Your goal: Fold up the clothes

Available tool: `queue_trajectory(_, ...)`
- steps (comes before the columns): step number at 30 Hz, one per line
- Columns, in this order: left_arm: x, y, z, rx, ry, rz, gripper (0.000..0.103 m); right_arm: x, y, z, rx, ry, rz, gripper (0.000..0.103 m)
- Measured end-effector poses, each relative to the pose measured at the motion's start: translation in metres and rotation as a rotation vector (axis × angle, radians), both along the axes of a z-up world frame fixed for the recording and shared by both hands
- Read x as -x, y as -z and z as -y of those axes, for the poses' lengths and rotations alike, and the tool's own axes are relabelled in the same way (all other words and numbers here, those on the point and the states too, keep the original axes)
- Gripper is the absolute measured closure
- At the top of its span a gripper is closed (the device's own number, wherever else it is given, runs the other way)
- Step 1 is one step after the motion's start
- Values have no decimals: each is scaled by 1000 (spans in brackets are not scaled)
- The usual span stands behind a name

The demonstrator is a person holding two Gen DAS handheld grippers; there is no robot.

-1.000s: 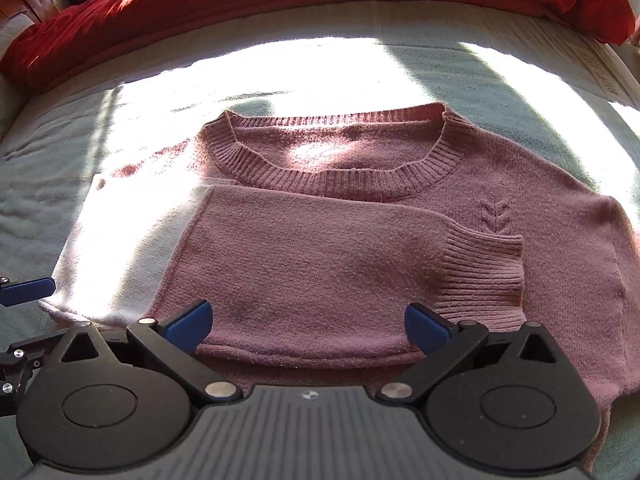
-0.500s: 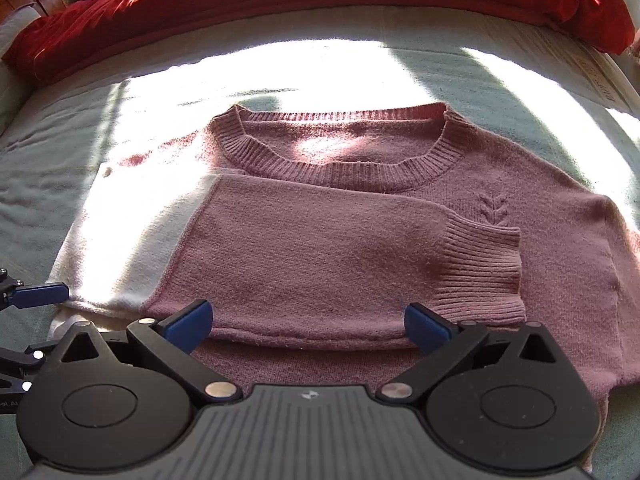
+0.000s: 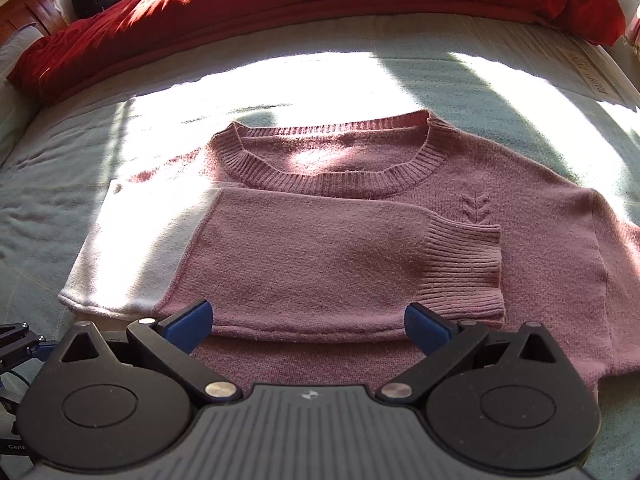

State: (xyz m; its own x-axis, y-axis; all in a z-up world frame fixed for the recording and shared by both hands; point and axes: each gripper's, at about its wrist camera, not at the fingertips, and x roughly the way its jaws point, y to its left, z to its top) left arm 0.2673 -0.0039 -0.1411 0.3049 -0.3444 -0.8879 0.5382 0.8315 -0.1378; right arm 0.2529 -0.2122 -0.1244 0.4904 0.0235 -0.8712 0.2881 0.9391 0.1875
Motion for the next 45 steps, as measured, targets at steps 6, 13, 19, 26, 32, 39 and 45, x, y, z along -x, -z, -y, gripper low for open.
queue_trajectory(6,7,-14,8,-10,13,14,39,20,-8,5,-39,-22,19,0)
queue_trajectory(13,11,4,13,-51,-46,-48,37,47,7,9,-66,-45,-46,0)
queue_trajectory(19,15,-21,37,-36,-7,-10,37,83,5,36,-84,46,-31,0)
queue_trajectory(26,19,-27,89,4,52,8,37,111,18,77,-110,128,-66,0)
queue_trajectory(32,22,-18,124,-10,99,1,37,134,19,87,-117,120,-51,0)
queue_trajectory(39,16,-19,138,-29,74,12,37,108,1,96,-118,90,127,0)
queue_trajectory(45,10,-17,142,-45,53,2,37,105,31,111,-54,88,41,1)
